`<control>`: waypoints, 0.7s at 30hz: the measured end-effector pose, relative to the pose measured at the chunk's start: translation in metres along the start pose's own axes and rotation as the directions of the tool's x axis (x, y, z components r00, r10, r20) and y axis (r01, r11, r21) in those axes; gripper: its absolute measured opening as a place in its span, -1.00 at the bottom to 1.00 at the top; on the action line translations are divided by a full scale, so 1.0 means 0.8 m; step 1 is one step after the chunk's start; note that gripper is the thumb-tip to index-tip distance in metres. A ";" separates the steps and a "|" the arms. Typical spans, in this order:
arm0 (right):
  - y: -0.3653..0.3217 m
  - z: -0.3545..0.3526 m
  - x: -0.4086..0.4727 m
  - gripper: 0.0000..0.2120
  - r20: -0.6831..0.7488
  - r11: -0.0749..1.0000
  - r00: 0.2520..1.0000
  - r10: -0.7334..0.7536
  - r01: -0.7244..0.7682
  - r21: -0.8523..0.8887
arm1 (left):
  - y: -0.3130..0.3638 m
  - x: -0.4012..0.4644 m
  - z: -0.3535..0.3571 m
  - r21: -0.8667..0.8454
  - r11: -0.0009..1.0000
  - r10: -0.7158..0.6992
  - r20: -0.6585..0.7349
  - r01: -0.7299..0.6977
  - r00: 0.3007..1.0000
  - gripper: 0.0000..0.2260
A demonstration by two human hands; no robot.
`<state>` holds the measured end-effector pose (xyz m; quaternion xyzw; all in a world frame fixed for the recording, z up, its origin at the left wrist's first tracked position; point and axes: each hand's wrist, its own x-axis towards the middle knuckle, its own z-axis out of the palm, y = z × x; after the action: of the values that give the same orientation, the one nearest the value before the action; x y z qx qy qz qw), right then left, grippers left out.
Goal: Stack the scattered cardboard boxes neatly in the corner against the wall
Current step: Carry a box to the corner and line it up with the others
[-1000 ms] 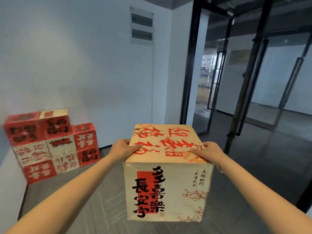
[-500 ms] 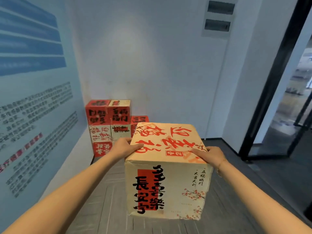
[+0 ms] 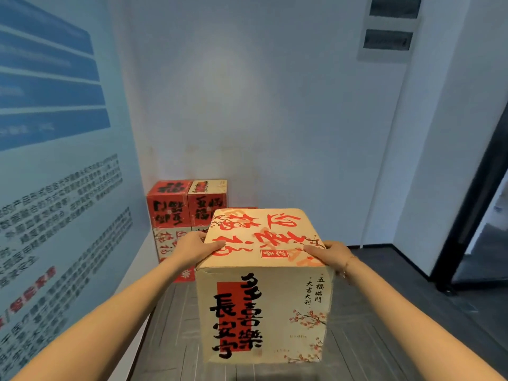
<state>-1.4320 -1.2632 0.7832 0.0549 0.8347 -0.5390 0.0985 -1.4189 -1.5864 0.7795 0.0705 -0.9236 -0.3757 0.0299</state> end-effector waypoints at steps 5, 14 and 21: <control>-0.018 0.013 0.091 -0.66 -0.023 0.999 1.000 0.014 -0.015 -0.042 | -0.010 0.091 0.002 -0.009 1.000 -0.005 -0.020 0.005 1.000 -0.66; -0.063 -0.006 0.294 -0.65 0.012 0.997 0.999 -0.047 0.048 -0.054 | -0.011 0.284 0.025 -0.029 0.999 -0.014 -0.036 0.013 0.999 -0.57; -0.112 -0.021 0.478 -0.62 0.023 0.998 0.999 -0.028 0.029 -0.062 | 0.015 0.445 0.032 -0.041 0.998 -0.045 -0.120 0.041 0.992 -0.58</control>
<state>-1.8238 -1.2905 0.7840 0.0338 0.8508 -0.5145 0.1017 -1.7750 -1.6148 0.7707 0.1122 -0.9109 -0.3891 0.0789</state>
